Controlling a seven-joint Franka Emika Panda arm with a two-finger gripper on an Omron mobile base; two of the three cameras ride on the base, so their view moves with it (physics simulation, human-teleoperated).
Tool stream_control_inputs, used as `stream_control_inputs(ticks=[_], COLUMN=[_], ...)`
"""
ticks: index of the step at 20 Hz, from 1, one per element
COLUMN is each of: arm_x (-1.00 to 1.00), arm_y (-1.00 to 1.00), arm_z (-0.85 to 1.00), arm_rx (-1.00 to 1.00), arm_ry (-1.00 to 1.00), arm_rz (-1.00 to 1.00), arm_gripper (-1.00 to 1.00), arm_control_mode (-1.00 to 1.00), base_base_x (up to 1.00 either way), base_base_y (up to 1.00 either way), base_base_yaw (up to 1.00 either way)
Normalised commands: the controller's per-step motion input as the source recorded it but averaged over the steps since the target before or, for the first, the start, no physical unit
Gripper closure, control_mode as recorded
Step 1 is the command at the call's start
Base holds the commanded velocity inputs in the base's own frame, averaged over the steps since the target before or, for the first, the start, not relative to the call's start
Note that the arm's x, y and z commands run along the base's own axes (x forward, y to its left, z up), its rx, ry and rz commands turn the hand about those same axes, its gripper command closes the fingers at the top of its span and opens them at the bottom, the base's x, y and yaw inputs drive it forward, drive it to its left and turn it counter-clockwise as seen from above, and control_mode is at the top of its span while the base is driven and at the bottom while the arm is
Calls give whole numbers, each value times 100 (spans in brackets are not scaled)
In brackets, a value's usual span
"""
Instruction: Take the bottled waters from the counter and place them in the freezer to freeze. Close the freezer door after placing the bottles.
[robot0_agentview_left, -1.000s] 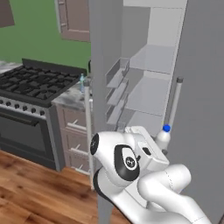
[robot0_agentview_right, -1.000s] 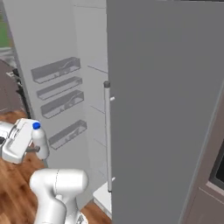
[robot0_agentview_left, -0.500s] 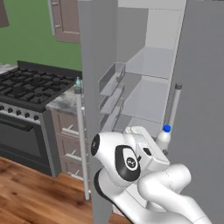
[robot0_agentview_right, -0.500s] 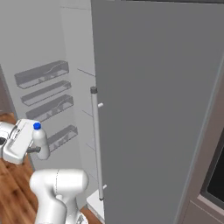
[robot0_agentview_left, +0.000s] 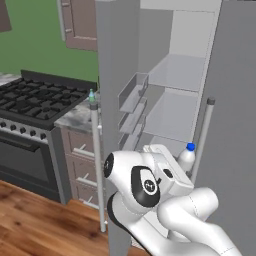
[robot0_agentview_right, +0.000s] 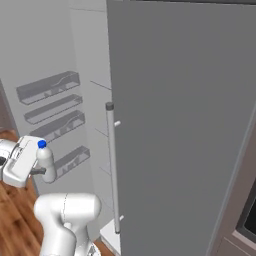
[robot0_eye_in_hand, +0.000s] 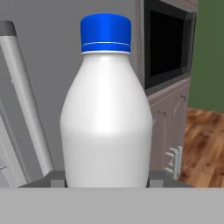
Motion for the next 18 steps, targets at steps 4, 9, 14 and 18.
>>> stream_control_inputs(ticks=[4, 9, 14, 18], arm_x=[0, 0, 0, 0], arm_y=[0, 0, 0, 0], arm_z=[0, 0, 0, 0], arm_rx=[0, 0, 0, 0], arm_ry=[0, 0, 0, 0], arm_rz=[0, 0, 0, 0], arm_gripper=[100, 100, 100, 100], arm_control_mode=[100, 100, 100, 100], base_base_x=[31, 26, 16, 3], base_base_y=[6, 0, 0, 0], base_base_yaw=[0, 0, 0, 0])
